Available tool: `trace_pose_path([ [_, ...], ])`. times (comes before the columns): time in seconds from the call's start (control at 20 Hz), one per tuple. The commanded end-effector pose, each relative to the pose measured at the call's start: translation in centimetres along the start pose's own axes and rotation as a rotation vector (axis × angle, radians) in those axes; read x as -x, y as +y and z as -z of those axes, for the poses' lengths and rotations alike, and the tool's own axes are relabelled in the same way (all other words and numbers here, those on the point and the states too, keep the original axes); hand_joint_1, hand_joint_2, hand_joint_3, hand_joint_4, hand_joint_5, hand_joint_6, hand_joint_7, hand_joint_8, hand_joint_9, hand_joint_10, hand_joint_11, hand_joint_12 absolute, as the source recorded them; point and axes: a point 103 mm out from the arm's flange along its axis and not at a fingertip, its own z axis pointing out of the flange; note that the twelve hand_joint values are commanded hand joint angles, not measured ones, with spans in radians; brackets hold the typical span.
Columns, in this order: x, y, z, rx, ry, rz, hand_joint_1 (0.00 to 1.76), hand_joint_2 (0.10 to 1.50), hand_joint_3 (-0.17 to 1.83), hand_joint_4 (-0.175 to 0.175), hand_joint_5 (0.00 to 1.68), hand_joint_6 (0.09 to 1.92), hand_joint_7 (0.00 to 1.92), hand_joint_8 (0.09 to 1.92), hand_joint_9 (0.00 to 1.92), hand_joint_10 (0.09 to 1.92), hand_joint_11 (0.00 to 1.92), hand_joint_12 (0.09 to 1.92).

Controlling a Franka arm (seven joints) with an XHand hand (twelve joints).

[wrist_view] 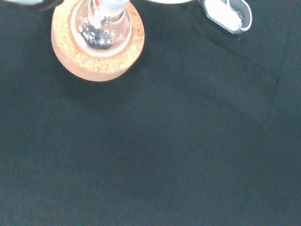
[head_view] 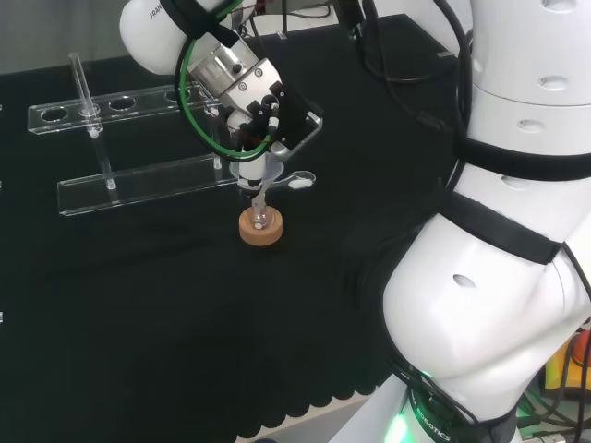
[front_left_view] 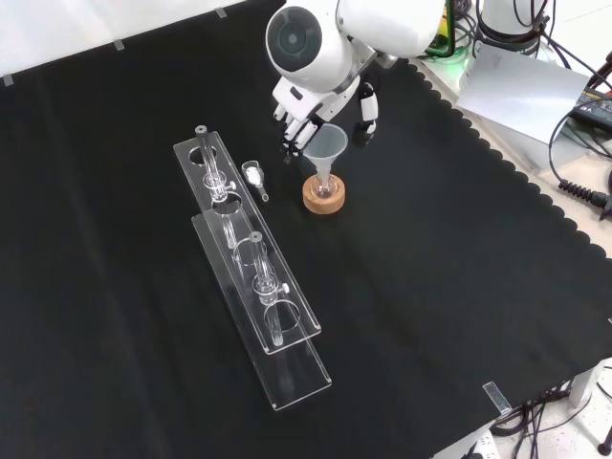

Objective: Place the funnel on the round-bottom flask.

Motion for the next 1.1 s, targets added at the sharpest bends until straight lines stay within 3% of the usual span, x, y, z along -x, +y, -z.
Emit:
trace_pose_path([
  [0.05,0.5,-0.7,0.0,0.039,0.022,0.001,0.59,0.61,0.49,-0.04,0.23,0.09,0.13,0.71,0.6,0.62,0.43,1.39],
  [0.6,3.1,-3.5,0.7,0.181,0.073,-0.035,0.51,0.67,0.32,-0.036,0.19,0.09,0.01,0.69,0.24,0.74,0.22,1.5],
  [0.8,5.2,-4.2,0.3,0.229,0.173,-0.049,0.57,0.7,0.33,-0.039,0.24,0.09,0.05,0.7,0.28,0.75,0.22,1.5],
  [1.1,8.2,-4.5,-0.7,0.275,0.219,-0.087,0.66,0.72,0.38,-0.043,0.33,0.09,0.15,0.7,0.41,0.69,0.27,1.47],
])
